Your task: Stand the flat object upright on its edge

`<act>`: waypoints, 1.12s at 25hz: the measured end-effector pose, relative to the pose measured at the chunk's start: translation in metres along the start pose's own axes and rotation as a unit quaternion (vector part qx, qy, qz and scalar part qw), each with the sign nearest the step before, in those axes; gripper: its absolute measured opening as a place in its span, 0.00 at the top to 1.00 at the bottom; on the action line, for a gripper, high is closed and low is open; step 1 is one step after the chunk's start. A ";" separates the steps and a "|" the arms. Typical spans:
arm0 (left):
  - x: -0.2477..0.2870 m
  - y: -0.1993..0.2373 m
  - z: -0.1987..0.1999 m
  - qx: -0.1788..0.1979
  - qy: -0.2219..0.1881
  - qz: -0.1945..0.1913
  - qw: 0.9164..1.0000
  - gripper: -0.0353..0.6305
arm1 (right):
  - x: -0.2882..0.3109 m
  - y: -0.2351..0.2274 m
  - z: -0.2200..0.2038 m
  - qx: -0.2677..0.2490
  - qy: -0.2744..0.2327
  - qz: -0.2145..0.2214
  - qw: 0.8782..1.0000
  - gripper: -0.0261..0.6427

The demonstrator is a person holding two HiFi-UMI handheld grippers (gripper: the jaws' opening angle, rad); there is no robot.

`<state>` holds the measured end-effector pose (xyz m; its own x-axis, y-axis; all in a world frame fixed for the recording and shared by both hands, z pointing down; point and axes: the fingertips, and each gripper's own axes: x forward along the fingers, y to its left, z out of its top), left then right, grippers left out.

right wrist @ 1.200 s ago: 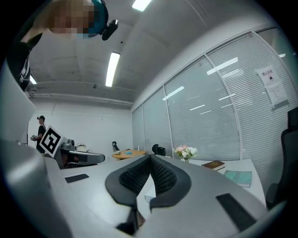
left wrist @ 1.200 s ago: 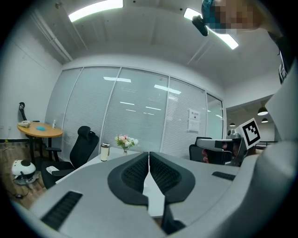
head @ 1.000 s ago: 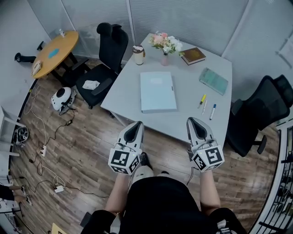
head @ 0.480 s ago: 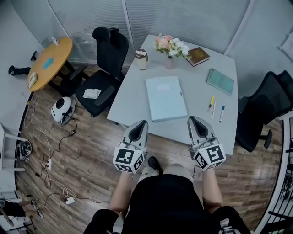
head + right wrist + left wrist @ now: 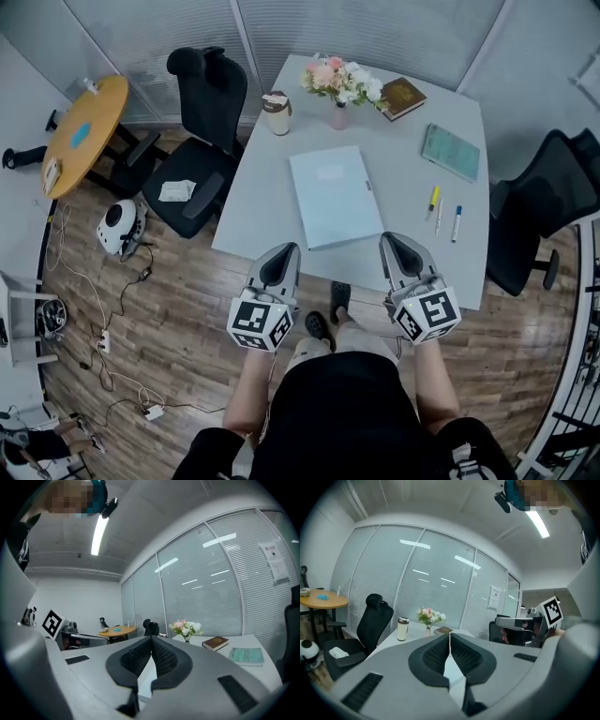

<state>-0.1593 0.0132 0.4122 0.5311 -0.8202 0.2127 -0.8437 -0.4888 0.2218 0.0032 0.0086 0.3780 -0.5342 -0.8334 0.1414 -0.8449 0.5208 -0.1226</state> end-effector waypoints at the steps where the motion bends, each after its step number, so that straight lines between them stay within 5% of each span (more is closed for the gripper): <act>1: 0.008 0.002 0.000 -0.001 0.002 0.000 1.000 0.91 | 0.006 -0.007 -0.001 0.001 0.002 0.000 1.000 0.94; 15: 0.099 0.035 0.021 -0.006 0.022 0.003 1.000 0.91 | 0.093 -0.094 0.013 0.006 0.004 0.004 1.000 0.94; 22: 0.127 0.062 0.018 -0.021 0.022 0.054 0.998 0.91 | 0.121 -0.131 -0.009 0.008 0.032 0.010 0.999 0.94; 28: 0.152 0.068 0.002 0.023 0.057 0.066 0.996 0.91 | 0.135 -0.156 -0.031 0.016 0.053 0.022 0.998 0.94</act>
<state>-0.1361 -0.1450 0.4574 0.4176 -0.8404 0.3454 -0.9084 -0.3936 0.1407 0.0623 -0.1800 0.4465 -0.5720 -0.7848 0.2385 -0.8202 0.5486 -0.1621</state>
